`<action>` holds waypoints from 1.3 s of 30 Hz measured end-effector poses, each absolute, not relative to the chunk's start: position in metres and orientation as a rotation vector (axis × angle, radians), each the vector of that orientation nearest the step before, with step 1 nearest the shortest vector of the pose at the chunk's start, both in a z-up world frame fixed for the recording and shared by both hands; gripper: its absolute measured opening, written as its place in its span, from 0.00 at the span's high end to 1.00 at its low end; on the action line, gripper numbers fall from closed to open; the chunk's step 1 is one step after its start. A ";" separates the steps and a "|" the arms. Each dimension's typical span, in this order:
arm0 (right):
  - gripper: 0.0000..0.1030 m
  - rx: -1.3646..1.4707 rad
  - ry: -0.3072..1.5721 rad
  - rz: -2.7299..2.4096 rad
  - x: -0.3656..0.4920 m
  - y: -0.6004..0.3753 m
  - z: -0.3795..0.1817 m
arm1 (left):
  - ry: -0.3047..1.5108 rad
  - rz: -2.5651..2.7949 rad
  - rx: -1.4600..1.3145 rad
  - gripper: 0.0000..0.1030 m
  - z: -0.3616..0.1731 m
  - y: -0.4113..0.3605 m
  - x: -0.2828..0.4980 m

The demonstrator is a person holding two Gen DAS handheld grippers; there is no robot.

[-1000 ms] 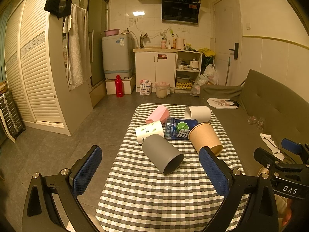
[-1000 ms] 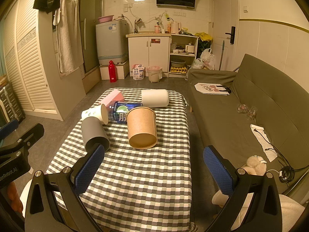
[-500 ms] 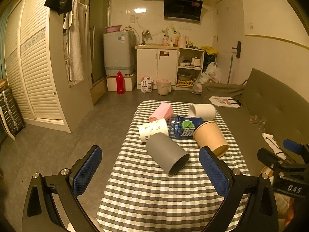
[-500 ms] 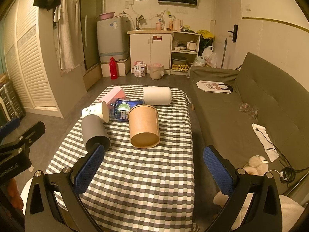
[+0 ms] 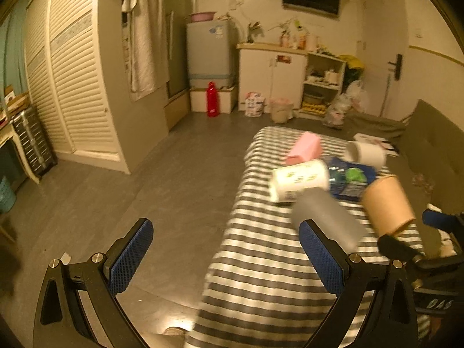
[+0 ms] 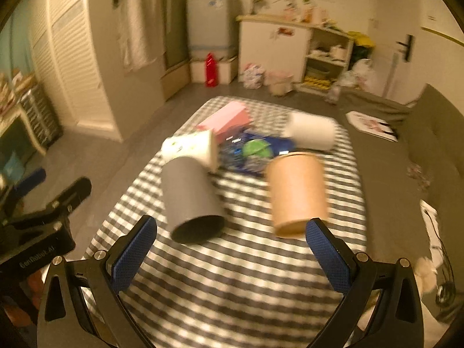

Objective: Flip cup upside down
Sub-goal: 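Move the right gripper to the grey cup and close on its rim, then lift the grey cup with the right gripper and carry it toward the left gripper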

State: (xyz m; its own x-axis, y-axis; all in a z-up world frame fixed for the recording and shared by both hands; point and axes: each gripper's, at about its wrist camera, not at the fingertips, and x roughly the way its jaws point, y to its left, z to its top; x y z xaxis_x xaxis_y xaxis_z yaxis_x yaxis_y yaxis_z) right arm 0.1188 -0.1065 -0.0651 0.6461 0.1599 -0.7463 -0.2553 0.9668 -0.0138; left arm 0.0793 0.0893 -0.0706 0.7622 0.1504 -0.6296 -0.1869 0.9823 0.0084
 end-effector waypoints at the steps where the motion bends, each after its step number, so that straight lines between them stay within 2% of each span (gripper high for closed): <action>1: 0.00 -0.138 0.854 0.248 0.125 -0.100 -0.073 | 0.687 0.200 -0.053 0.00 -0.075 0.095 0.083; 8: 0.01 -0.180 0.956 0.289 0.163 -0.068 -0.127 | 0.735 0.235 -0.059 0.00 -0.095 0.114 0.093; 10: 0.07 -0.192 0.975 0.289 0.167 -0.066 -0.136 | 0.744 0.234 -0.060 0.00 -0.098 0.115 0.094; 12: 0.19 -0.190 0.995 0.288 0.167 -0.065 -0.142 | 0.747 0.229 -0.066 0.00 -0.098 0.115 0.095; 14: 0.25 -0.175 1.007 0.294 0.163 -0.067 -0.143 | 0.745 0.222 -0.071 0.00 -0.097 0.114 0.094; 27: 0.26 -0.117 0.995 0.102 0.092 -0.099 -0.126 | 0.694 0.142 -0.052 0.00 -0.071 0.089 0.059; 39: 0.26 -0.040 1.000 0.075 0.049 -0.096 -0.127 | 0.711 0.174 -0.008 0.00 -0.069 0.068 0.038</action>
State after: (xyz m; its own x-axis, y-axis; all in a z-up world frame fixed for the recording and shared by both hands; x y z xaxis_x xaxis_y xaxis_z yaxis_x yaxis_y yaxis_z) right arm 0.0486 -0.0959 -0.1273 0.5384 0.0449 -0.8415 -0.0812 0.9967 0.0012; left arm 0.0383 0.0682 -0.0694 0.7440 0.1562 -0.6497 -0.1615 0.9855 0.0520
